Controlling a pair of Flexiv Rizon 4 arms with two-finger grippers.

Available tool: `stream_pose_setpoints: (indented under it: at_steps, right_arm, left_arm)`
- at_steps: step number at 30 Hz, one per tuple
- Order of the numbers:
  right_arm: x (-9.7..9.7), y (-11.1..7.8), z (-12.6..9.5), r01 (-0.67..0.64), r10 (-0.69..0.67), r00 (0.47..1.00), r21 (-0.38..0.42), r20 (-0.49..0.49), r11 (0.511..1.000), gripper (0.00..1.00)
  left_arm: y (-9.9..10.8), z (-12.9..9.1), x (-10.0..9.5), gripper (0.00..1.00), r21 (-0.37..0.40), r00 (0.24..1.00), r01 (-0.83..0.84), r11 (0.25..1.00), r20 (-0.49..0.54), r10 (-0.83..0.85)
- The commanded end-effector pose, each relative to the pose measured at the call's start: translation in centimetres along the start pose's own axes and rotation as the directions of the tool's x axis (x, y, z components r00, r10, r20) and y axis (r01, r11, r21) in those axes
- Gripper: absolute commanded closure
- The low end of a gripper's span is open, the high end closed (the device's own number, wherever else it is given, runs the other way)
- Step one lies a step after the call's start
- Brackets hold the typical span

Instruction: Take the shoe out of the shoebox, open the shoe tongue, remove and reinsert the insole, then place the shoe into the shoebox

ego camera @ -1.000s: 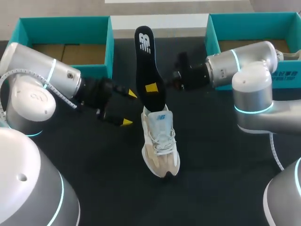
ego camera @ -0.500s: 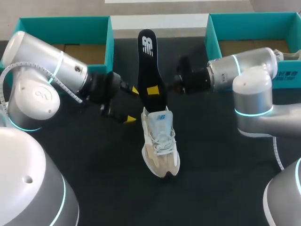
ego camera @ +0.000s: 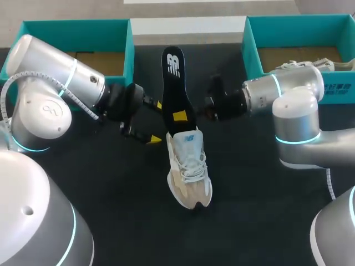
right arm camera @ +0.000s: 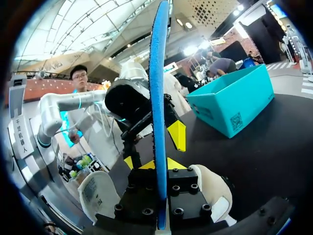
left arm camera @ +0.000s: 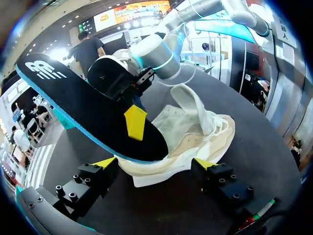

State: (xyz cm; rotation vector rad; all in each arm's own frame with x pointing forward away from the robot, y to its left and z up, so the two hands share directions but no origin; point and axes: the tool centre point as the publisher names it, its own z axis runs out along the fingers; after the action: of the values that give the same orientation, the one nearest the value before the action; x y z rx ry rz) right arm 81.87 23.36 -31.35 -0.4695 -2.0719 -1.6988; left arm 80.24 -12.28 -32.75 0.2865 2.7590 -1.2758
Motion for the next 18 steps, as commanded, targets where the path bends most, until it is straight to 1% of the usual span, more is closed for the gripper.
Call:
stream_pose_setpoints:
  at_steps: [1, 9, 18]
  right_arm:
    - [-0.6, -1.4, -0.1, -0.032, 0.032, 0.999, -0.008, -0.023, 0.999, 1.0]
    - [-0.6, -3.2, -0.1, -0.11, 0.111, 0.992, 0.016, -0.055, 0.994, 1.0]
    - [0.4, -5.3, 0.1, -0.185, 0.187, 0.98, 0.03, -0.073, 0.982, 1.0]
  left_arm:
    - [0.1, 0.1, -0.2, 0.0, -0.001, 1.0, 0.0, 1.0, -0.002, 0.0]
    - [0.2, 0.2, -0.1, 0.0, 0.0, 1.0, 0.007, 1.0, -0.002, -0.007]
    - [0.0, 0.2, 0.0, 0.0, -0.002, 1.0, 0.008, 1.0, -0.001, -0.008]
